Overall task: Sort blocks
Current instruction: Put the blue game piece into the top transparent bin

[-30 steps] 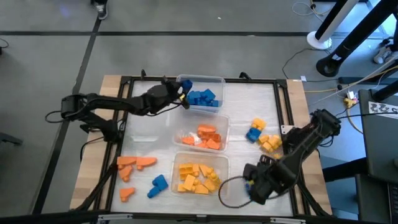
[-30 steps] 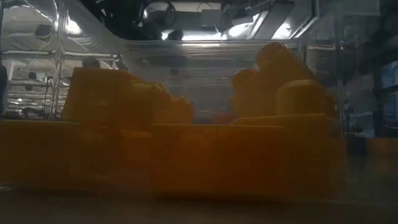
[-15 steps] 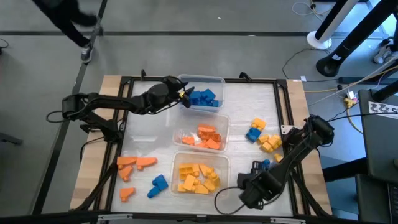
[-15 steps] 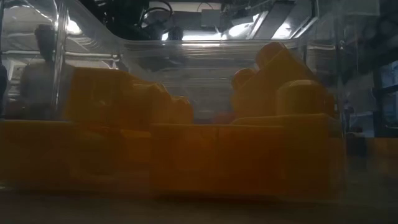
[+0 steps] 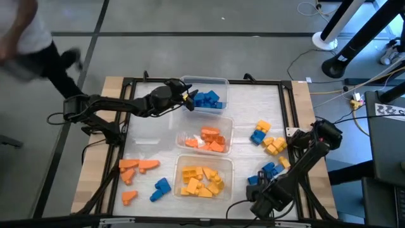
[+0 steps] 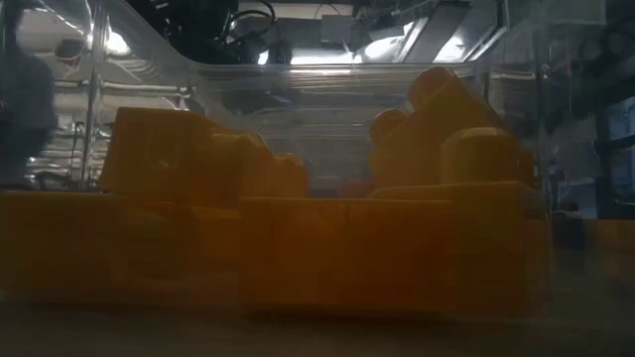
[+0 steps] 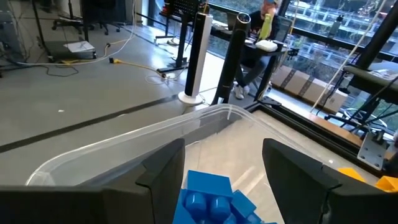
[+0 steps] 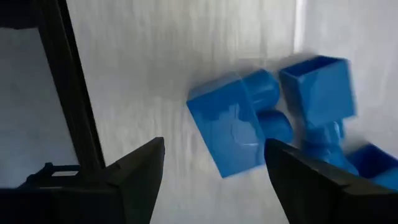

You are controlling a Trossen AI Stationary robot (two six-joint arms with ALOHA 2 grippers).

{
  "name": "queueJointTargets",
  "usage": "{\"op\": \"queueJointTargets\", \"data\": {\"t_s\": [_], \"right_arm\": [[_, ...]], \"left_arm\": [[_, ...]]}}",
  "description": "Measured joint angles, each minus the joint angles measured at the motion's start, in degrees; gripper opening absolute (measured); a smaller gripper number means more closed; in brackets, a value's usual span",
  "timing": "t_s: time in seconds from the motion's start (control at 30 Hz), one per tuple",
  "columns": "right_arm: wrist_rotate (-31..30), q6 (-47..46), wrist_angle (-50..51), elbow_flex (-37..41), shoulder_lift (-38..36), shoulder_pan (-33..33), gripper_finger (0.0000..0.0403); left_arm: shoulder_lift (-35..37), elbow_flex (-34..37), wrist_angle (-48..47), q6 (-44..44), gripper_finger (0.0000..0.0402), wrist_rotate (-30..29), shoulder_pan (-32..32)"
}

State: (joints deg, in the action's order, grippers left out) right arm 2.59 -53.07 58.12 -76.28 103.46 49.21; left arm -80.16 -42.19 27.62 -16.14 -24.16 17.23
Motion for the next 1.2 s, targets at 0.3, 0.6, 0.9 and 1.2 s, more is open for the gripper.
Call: {"op": "queueJointTargets", "data": {"t_s": [0.3,0.6,0.9,1.2], "right_arm": [[-0.4,2.4,-4.6,6.7,0.0,-0.1,0.0275],[-1.8,6.9,-8.7,7.8,-0.1,-0.1,0.0275],[-3.6,6.9,-8.8,7.8,-0.1,-0.1,0.0275],[-7.5,6.9,-9.3,7.8,0.2,-0.1,0.0273]], "left_arm": [[0.0,0.0,0.0,0.0,0.0205,0.0,0.0],[0.0,0.0,0.0,0.0,0.0205,0.0,0.0],[0.0,0.0,0.0,0.0,0.0205,0.0,0.0],[0.0,0.0,0.0,0.0,0.0205,0.0,0.0]]}}
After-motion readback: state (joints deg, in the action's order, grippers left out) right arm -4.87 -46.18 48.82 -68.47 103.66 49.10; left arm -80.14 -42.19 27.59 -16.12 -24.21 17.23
